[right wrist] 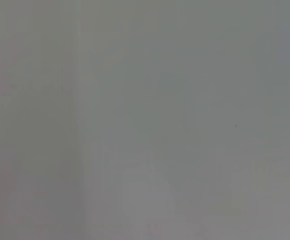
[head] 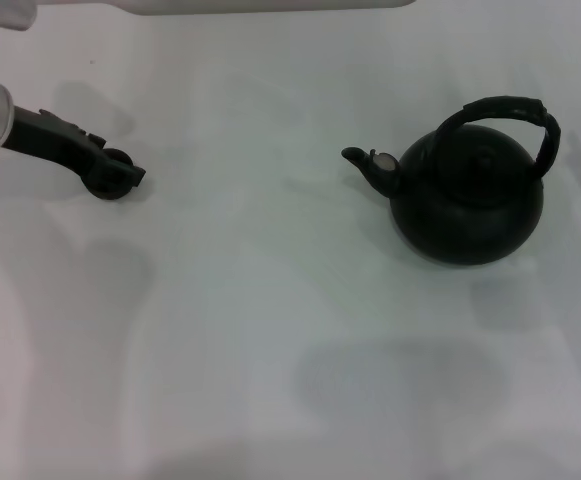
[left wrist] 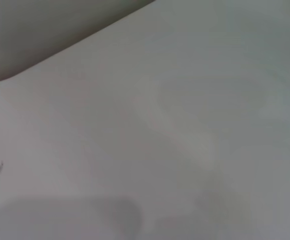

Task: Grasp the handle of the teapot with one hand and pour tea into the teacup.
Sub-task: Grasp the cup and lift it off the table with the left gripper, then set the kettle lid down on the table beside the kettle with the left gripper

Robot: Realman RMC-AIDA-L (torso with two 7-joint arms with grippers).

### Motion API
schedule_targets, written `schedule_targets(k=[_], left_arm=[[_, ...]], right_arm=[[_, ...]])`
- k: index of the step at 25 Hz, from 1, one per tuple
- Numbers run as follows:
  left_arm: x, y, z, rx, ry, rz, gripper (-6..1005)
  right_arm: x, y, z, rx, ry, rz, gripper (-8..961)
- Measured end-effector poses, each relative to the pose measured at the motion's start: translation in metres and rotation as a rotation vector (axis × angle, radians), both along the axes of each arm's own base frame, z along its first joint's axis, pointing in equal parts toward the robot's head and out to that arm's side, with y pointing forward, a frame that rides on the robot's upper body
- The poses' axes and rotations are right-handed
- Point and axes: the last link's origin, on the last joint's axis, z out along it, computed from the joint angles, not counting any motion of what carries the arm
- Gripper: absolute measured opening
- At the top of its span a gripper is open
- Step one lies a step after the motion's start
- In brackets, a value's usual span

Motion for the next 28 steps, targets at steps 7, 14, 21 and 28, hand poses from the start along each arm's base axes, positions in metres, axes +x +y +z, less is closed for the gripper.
schedule_targets(k=[7, 14, 21, 28], left_arm=[[0.003, 0.001, 0.000, -0.002, -0.010, 0.011, 689], [0.013, 0.005, -0.001, -0.011, -0.016, -0.010, 664], [0.048, 0.013, -0.017, -0.100, -0.058, -0.106, 657], [0.082, 0.014, -0.047, -0.236, -0.051, -0.217, 657]], right_arm=[[0.000, 0.000, 0.000, 0.000, 0.000, 0.000, 857], [0.000, 0.000, 0.000, 0.000, 0.000, 0.000, 857], [0.001, 0.000, 0.001, 0.004, 0.002, -0.003, 856], [0.001, 0.000, 0.002, 0.010, 0.005, -0.007, 856]])
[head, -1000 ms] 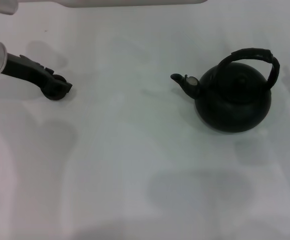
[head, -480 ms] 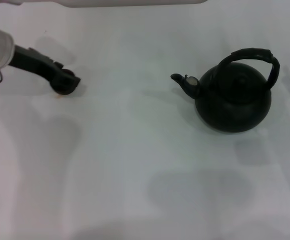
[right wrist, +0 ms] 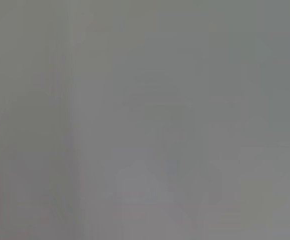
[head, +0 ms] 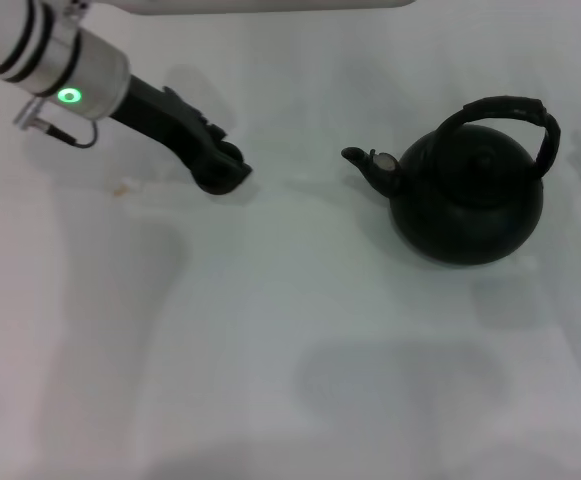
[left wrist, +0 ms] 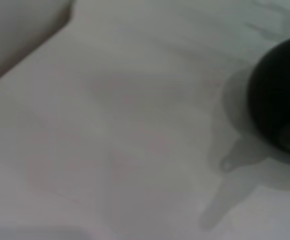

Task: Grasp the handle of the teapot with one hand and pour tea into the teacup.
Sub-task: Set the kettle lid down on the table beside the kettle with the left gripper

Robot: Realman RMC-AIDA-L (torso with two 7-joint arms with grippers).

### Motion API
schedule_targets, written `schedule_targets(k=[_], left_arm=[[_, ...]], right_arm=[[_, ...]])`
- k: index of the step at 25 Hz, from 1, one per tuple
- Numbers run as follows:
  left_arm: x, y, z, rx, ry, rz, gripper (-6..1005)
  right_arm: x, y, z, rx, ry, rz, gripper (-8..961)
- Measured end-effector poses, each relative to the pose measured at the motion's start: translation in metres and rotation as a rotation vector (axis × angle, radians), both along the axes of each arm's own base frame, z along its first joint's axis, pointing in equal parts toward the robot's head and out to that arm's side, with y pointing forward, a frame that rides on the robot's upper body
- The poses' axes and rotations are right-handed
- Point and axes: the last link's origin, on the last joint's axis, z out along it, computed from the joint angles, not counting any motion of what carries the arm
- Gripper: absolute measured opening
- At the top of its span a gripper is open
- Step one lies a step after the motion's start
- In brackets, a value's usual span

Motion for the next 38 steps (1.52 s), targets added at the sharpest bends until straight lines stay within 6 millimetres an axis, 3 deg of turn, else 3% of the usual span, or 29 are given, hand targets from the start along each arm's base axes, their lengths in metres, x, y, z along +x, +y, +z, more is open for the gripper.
schedule_targets(k=[17, 38], left_arm=[[0.026, -0.012, -0.048, -0.123, 0.029, -0.115, 658], [0.022, -0.018, -0.055, -0.159, 0.094, -0.093, 658]], right_arm=[[-0.002, 0.004, 0.001, 0.001, -0.003, 0.011, 856], [-0.002, 0.004, 0.001, 0.000, -0.003, 0.010, 856]])
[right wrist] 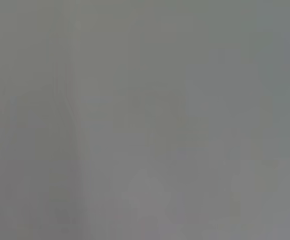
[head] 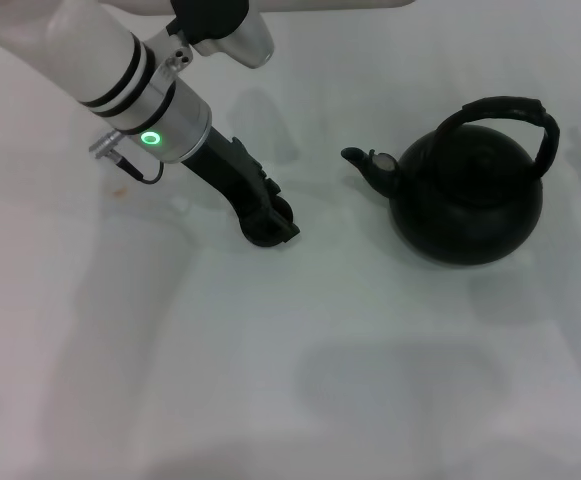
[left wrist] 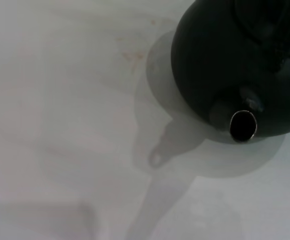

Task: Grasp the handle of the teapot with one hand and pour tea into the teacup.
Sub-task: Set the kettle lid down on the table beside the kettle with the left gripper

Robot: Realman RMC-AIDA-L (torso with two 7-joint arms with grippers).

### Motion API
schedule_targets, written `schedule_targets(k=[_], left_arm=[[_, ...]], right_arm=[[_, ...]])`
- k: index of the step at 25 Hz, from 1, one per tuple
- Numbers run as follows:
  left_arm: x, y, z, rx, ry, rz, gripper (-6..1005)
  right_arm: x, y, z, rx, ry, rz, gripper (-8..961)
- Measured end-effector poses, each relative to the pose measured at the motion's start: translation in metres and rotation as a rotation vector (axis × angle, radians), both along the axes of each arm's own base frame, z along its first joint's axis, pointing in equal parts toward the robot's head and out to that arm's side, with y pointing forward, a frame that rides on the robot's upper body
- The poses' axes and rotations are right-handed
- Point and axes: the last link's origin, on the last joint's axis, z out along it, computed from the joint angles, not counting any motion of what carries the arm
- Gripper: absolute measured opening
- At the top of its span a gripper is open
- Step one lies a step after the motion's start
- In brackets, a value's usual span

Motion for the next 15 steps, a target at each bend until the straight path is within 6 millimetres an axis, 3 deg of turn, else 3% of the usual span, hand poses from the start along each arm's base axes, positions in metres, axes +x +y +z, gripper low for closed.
schedule_targets(k=[15], left_arm=[[0.0051, 0.0081, 0.0005, 0.038, 0.010, -0.020, 754]], right_arm=[[0.0002, -0.0006, -0.0004, 0.000, 0.001, -0.002, 855]])
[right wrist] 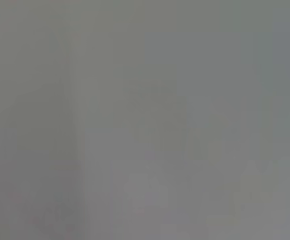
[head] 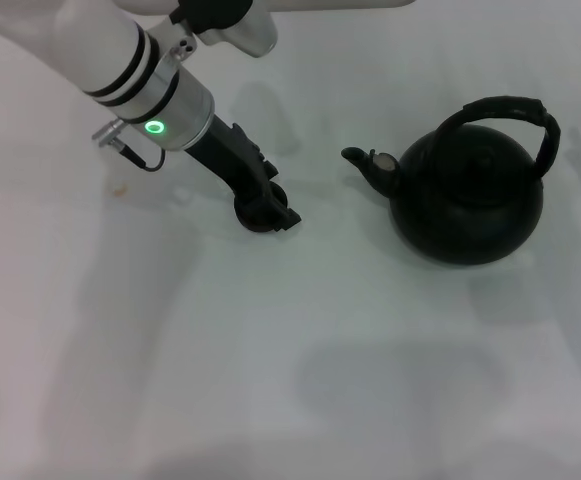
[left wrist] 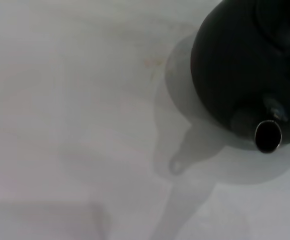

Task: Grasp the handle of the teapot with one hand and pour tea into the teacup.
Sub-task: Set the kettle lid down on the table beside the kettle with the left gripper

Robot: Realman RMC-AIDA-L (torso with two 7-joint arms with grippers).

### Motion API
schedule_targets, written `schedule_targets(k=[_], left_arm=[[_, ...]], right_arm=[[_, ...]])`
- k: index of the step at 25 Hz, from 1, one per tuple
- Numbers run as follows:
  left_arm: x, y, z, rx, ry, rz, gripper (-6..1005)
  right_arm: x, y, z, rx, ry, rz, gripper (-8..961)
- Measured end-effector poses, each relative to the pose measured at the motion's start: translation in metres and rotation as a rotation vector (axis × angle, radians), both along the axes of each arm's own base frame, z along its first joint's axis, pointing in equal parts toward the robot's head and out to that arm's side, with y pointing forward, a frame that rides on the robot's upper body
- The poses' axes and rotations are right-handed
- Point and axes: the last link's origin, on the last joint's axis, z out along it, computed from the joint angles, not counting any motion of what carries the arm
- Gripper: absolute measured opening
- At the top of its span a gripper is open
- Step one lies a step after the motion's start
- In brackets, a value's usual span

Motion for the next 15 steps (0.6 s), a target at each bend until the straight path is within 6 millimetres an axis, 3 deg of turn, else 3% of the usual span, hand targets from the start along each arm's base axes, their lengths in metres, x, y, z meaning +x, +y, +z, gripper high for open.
schedule_targets(k=[9, 15], left_arm=[[0.011, 0.002, -0.003, 0.001, -0.042, -0.013, 844], [0.019, 0.001, -0.004, -0.001, -0.136, -0.054, 842]], right_arm=[[0.001, 0.000, 0.001, 0.000, -0.004, -0.001, 855], [0.003, 0.000, 0.003, 0.007, -0.008, -0.008, 855]])
